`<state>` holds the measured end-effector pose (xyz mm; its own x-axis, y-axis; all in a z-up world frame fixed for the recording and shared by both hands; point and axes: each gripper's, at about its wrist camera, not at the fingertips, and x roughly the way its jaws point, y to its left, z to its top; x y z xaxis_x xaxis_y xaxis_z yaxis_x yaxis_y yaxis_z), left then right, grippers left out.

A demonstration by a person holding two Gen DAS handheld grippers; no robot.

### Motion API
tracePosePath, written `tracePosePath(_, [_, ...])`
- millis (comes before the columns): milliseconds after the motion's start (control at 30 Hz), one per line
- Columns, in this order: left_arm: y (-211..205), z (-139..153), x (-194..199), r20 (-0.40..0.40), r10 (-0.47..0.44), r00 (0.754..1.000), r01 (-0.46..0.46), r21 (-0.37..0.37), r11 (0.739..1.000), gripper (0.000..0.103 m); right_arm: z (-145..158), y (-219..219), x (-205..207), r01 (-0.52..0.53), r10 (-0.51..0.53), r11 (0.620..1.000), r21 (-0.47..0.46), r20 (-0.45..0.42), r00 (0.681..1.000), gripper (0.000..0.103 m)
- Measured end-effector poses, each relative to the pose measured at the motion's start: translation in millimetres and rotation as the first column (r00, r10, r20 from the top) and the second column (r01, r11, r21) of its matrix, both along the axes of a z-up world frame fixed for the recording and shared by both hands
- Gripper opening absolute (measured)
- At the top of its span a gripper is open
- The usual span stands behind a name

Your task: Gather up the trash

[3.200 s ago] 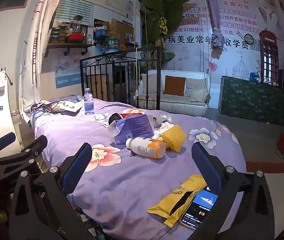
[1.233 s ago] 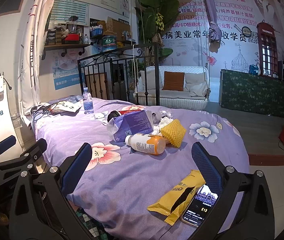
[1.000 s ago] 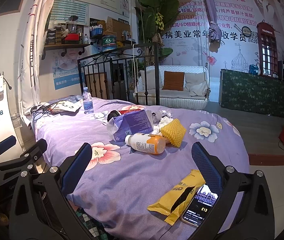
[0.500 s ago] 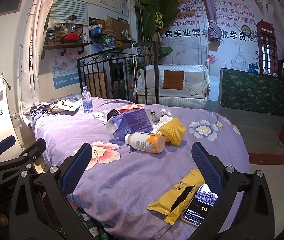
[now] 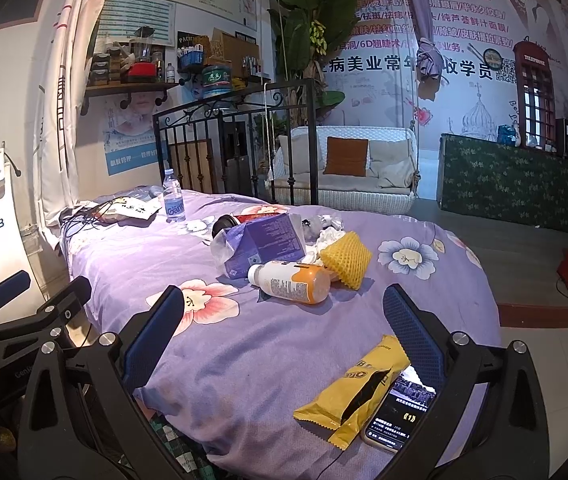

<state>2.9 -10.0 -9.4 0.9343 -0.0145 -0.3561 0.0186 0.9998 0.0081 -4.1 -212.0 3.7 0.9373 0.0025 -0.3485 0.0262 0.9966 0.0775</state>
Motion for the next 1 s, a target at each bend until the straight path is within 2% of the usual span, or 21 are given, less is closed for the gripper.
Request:
tracePosePath(200, [0.3,-0.1,0.7,-0.003,-0.001,1.0,0.001,-0.001,1.0,0.098,-0.4,0.2,1.0,-0.002,0.002,1.0,0.0,-0.004,1.0,0.098])
tracePosePath(400, [2.0,-5.4,13.7,-0.061,-0.041,0.997,0.041,0.001,0.999,0.098,-3.4,1.7,10.7,-0.009,0.008,1.0,-0.029,-0.029,1.0,0.098])
tracePosePath(567, [1.8,-19.8,30.4,-0.151,-0.088,0.985,0.09,0.011,0.996,0.098,-15.0,-3.0,37.1,-0.1,0.095,0.995,-0.021,-0.151,0.984,0.098])
tracePosePath(733, [-0.1,-33.5,44.4,-0.216,-0.132,0.967,0.146,0.051,0.988,0.098,-34.2,-9.6,68.9,-0.209,0.209,0.977,0.033,-0.303,0.93,0.098])
tracePosePath(900, [6.3,-44.1,62.4,-0.29,-0.196,0.937,0.201,-0.013,0.98,0.098,-50.4,-15.8,105.3,-0.318,0.31,0.946,0.055,-0.437,0.845,0.098])
tracePosePath(1000, [6.4,-48.0,72.2,-0.316,-0.215,0.924,0.223,-0.013,0.975,0.098,-53.3,-19.3,133.3,-0.374,0.342,0.927,0.035,-0.489,0.803,0.098])
